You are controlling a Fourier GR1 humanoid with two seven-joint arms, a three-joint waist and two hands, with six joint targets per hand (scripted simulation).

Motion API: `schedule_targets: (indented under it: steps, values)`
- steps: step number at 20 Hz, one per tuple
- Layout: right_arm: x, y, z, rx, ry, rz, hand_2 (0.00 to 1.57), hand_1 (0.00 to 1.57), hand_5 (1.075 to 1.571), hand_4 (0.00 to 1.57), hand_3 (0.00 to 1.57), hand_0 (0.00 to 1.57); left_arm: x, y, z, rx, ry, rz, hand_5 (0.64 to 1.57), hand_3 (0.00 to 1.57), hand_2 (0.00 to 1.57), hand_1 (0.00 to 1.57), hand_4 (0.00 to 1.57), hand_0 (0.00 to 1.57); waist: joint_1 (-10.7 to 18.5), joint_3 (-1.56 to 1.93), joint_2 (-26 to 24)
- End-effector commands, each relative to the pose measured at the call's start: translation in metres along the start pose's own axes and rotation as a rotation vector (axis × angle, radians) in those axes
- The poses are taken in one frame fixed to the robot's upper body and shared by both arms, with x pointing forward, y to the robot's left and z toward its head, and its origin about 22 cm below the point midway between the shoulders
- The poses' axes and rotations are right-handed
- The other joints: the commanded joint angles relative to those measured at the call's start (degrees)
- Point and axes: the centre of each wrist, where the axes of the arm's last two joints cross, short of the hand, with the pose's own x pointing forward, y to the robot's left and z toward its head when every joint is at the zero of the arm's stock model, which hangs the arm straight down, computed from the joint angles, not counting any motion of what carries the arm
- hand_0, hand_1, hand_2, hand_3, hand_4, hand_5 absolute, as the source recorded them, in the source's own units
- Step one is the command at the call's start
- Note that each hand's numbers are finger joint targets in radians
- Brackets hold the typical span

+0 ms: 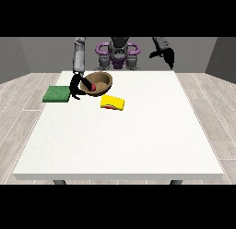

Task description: Pick the cup and pour the ball into the bowl, then pick the bowl and place it on the pad

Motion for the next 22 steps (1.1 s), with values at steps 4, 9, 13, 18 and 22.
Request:
schedule_targets:
  steps: [4,9,13,18,22]
  values:
    - [0.021,0.02,-0.008,0.031,0.279,0.144,1.57,1.57,1.563,0.84,0.94,1.57,-0.047,0.03,0.037,0.08,0.167,0.019,1.423,0.0,0.0,0.0,0.97,0.0,-4.84,2.1,-7.67]
    - [0.076,0.036,-0.029,0.161,0.338,0.2,1.57,1.57,1.564,0.8,0.87,1.57,-0.083,0.052,0.078,0.153,0.356,0.03,1.407,0.0,0.0,0.0,1.0,0.0,-12.37,2.14,-17.09]
    - [0.075,0.001,-0.038,0.174,0.378,0.152,1.57,1.57,1.569,0.8,0.72,1.57,-0.075,0.063,0.071,0.204,0.333,-0.005,1.41,0.0,0.0,0.0,1.0,0.0,-14.62,2.25,-16.41]
    - [0.08,-0.06,-0.06,0.065,0.288,0.105,1.57,1.57,1.57,0.83,0.47,1.57,-0.062,0.047,0.061,0.153,0.218,0.014,1.431,0.0,0.0,0.0,1.02,0.0,-10.29,2.28,-9.26]
    - [0.106,-0.094,-0.081,0.035,0.226,0.069,1.57,1.57,1.57,0.83,0.47,1.57,-0.056,0.073,0.048,0.183,0.128,0.012,1.463,0.0,0.0,0.0,1.15,0.0,-9.78,2.28,-3.96]
